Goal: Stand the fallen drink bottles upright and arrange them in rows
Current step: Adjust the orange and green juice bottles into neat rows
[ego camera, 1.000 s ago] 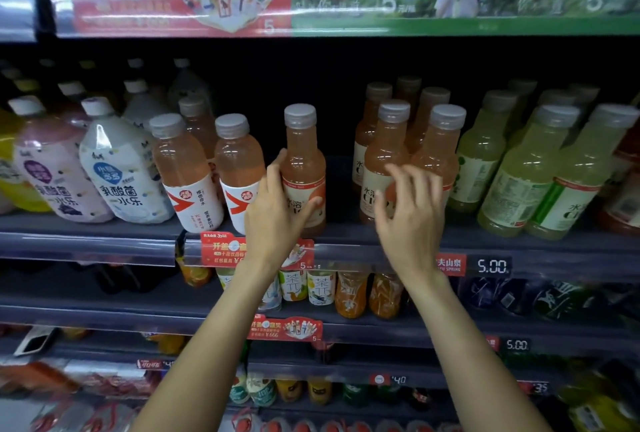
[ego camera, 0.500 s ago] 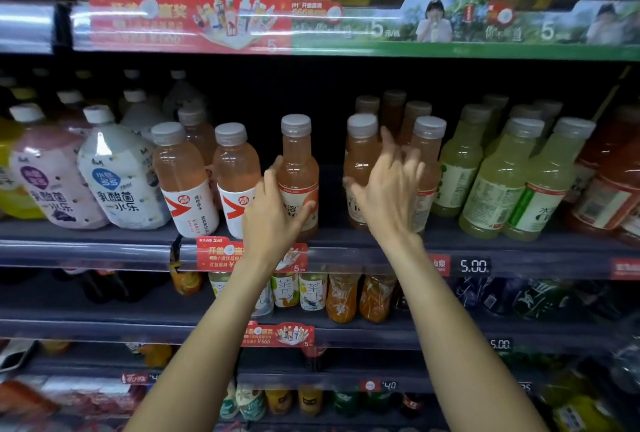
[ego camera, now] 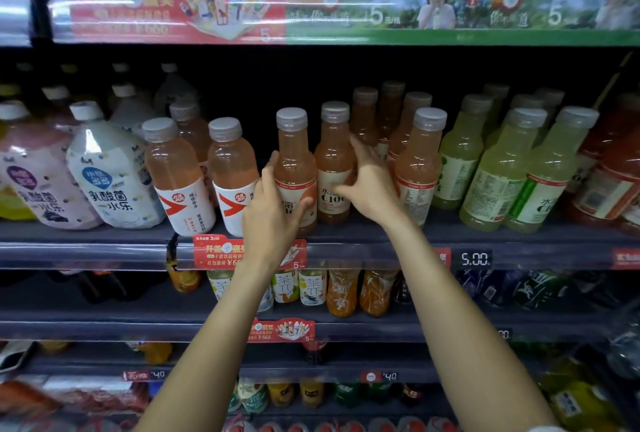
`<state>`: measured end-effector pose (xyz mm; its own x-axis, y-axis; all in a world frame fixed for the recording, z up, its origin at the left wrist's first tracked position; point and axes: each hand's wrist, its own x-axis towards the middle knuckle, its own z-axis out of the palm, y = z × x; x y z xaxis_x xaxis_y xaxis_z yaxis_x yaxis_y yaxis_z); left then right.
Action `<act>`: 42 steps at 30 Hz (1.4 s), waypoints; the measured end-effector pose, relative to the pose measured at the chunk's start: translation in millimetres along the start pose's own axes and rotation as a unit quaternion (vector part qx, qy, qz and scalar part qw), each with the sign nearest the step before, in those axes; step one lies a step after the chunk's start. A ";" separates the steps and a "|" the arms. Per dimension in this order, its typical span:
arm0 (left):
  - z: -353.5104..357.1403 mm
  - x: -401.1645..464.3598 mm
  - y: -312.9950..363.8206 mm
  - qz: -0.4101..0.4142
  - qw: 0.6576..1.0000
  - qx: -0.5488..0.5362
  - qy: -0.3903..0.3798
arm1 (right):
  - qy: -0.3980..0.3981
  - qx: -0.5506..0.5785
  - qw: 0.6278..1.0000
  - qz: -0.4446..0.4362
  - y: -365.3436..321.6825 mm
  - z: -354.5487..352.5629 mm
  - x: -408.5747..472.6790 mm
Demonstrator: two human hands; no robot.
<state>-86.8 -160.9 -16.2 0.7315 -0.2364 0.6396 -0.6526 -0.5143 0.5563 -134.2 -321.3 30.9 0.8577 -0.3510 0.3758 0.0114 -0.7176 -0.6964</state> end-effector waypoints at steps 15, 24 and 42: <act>-0.1 -1.2 4.5 -0.011 1.000 0.013 0.006 | -0.043 0.127 0.991 0.003 14.8 40.5 32.6; 1.5 -2.4 7.8 -0.018 0.999 0.034 0.011 | -0.065 0.124 0.990 0.001 16.1 39.3 36.2; 0.5 -4.4 10.7 -0.021 0.999 0.041 0.021 | -0.020 0.145 0.989 -0.028 -6.5 38.6 56.8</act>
<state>-96.9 -165.8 -13.4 0.7482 -0.1783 0.6391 -0.6016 -0.5886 0.5400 -65.8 -313.4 33.2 0.8710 -0.2878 0.3981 0.2010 -0.5307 -0.8234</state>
